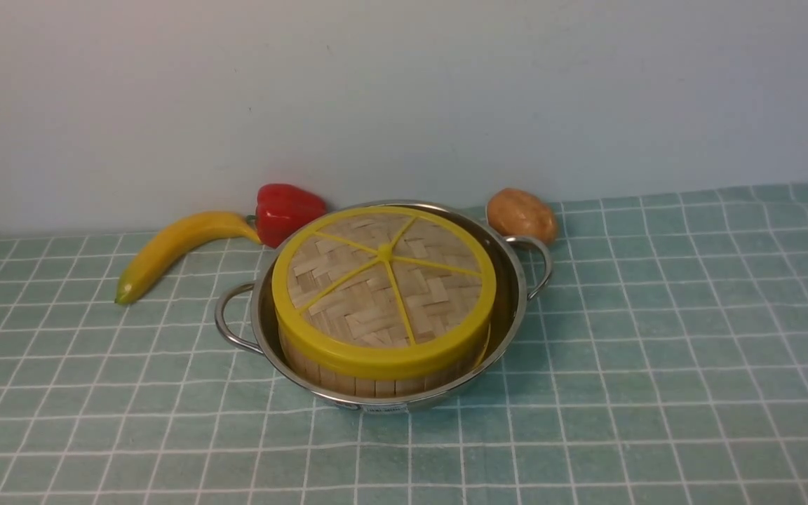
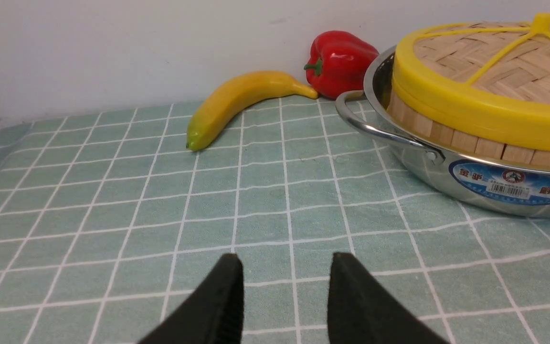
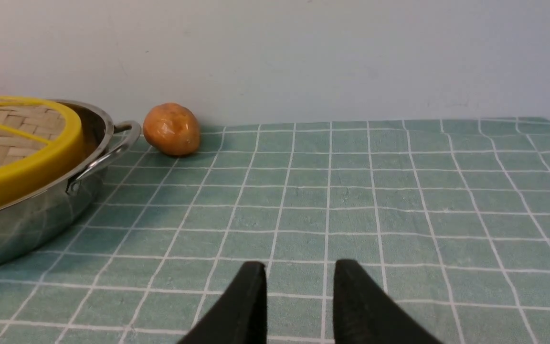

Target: Place the steamer in the pot on the blue tablecloth, and put the lid on the steamer.

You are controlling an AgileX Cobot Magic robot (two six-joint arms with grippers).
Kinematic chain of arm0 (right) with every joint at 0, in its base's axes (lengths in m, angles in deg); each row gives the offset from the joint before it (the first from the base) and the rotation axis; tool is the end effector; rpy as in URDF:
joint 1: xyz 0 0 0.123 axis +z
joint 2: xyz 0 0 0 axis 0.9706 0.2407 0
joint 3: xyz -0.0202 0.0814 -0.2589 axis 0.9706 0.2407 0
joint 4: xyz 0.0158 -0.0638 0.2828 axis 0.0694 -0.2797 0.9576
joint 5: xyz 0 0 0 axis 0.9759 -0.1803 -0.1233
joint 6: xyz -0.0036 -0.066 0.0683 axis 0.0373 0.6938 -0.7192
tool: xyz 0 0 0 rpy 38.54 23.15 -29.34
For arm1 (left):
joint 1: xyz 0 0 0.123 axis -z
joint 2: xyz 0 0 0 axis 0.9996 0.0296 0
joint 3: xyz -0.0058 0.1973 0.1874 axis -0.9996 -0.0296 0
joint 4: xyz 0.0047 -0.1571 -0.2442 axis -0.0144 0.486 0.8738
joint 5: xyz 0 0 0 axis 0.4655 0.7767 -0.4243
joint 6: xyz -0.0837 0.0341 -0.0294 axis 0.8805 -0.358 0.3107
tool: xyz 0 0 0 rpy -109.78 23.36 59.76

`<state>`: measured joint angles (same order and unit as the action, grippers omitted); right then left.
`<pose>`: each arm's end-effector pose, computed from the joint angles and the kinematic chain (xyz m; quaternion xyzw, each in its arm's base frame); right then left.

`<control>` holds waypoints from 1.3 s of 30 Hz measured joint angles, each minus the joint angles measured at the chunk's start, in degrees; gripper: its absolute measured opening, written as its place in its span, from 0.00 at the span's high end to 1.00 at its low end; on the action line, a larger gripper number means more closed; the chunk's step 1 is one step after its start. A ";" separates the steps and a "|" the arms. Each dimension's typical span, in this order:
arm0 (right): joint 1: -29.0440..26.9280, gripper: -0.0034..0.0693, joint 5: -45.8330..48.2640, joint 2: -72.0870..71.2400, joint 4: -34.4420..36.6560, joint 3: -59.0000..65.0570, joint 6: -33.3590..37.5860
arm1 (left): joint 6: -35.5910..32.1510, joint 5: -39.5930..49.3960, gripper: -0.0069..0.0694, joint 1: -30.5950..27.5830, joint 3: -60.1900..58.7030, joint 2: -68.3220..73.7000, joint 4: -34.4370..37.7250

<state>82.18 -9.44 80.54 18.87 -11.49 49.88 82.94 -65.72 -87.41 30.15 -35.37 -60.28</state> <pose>0.1101 0.0082 0.1789 0.0364 0.7903 0.0701 0.6076 0.1098 -0.0019 0.1790 0.0398 0.7913 0.0193 0.6099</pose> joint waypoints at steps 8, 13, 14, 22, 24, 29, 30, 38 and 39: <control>0.00 0.62 0.00 0.00 0.00 0.00 0.00 | 0.00 0.00 0.59 0.00 0.00 0.00 0.00; 0.00 0.62 0.00 0.00 0.00 0.00 0.00 | 0.00 0.00 0.59 0.00 0.00 0.00 0.00; 0.00 0.62 0.00 0.00 0.00 0.00 0.00 | 0.00 0.00 0.59 0.00 0.00 0.00 0.00; 0.00 0.62 0.00 0.00 -0.02 0.00 0.00 | 0.00 0.00 0.59 0.00 0.00 0.00 0.00; 0.00 0.62 0.00 0.00 -0.02 0.00 -0.06 | 0.00 0.00 0.59 0.00 0.00 0.00 0.00; 0.00 0.62 0.00 0.00 -0.06 0.00 -0.06 | 0.00 0.00 0.59 0.00 0.00 0.00 0.00; 0.00 0.62 0.00 0.00 -0.06 0.00 -0.06 | 0.00 0.00 0.59 0.00 0.00 0.00 0.00; 0.00 0.62 0.00 0.00 -0.06 0.00 -0.12 | 0.00 0.00 0.59 0.00 0.00 0.00 0.00; 0.00 0.62 0.00 0.00 -0.06 0.00 -0.12 | 0.00 0.00 0.59 0.00 0.00 0.00 0.00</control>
<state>82.18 -9.44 80.54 18.81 -11.49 49.76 82.94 -65.72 -87.41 30.15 -35.37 -60.28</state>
